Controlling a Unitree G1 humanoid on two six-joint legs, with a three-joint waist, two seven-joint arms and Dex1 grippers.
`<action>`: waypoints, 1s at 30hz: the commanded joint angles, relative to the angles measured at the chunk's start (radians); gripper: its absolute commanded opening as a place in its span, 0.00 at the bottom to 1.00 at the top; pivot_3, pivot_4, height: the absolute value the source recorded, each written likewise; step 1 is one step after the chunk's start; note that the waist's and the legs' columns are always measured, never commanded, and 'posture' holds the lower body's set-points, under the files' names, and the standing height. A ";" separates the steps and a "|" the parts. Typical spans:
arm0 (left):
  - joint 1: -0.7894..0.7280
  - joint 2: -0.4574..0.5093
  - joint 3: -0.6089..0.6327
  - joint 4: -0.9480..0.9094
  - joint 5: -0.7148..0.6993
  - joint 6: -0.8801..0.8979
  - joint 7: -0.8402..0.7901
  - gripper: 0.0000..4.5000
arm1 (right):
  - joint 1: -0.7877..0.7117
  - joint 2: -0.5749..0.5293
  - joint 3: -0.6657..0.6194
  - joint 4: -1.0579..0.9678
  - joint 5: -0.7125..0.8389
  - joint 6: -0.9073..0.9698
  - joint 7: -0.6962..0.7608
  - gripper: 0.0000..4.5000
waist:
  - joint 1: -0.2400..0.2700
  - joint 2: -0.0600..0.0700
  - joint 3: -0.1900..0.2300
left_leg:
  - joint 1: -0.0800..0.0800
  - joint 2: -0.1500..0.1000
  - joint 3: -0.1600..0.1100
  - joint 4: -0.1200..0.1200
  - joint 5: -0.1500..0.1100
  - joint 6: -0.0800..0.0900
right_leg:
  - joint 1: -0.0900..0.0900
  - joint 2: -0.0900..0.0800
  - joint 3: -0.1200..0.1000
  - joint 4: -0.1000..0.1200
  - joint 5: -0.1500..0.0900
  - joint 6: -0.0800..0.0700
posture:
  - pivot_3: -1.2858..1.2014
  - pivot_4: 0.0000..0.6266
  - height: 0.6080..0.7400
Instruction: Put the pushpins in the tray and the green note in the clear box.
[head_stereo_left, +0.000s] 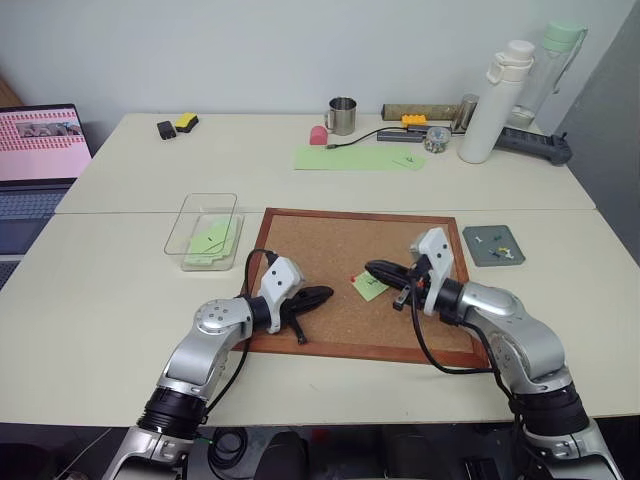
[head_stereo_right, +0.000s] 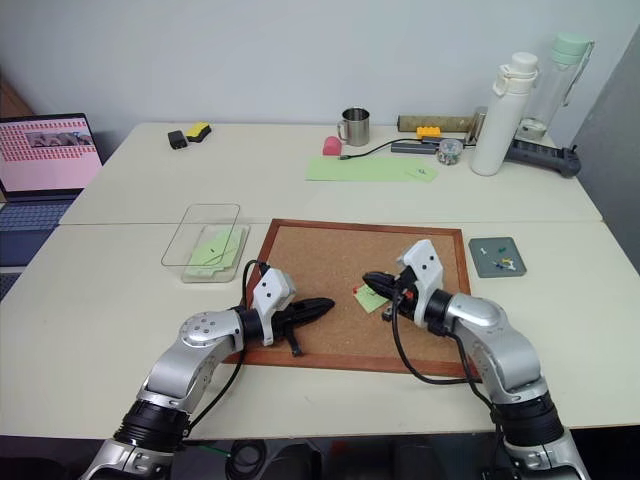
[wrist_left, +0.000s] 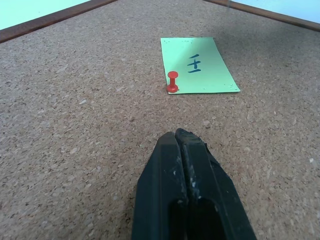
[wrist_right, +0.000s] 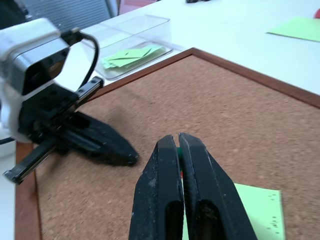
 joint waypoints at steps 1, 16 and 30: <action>0.018 0.007 -0.020 0.026 0.019 0.016 -0.005 0.00 | -0.037 0.008 -0.168 0.002 0.012 -0.023 -0.127 0.00 | 0.000 0.000 0.000 | 0.000 0.000 0.000 0.000 0.000 0.000 | 0.000 0.000 0.000 0.000 0.000 0.000 | 0.52 0.24 1.00; 0.016 0.004 -0.021 0.036 0.024 0.005 -0.006 0.00 | -0.147 -0.205 -0.310 0.491 -0.153 -0.166 -0.206 0.00 | 0.000 0.000 0.000 | 0.001 0.000 0.002 0.000 0.000 0.000 | 0.000 0.000 0.002 0.000 0.000 0.000 | 0.52 0.24 1.00; 0.040 0.016 -0.013 0.005 0.018 0.017 -0.001 0.00 | -0.161 -0.198 -0.310 0.583 -0.157 -0.217 -0.187 0.48 | -0.002 0.000 0.000 | 0.001 0.000 0.003 0.000 0.000 0.001 | 0.000 0.000 0.003 0.000 0.000 0.000 | 0.52 0.24 1.00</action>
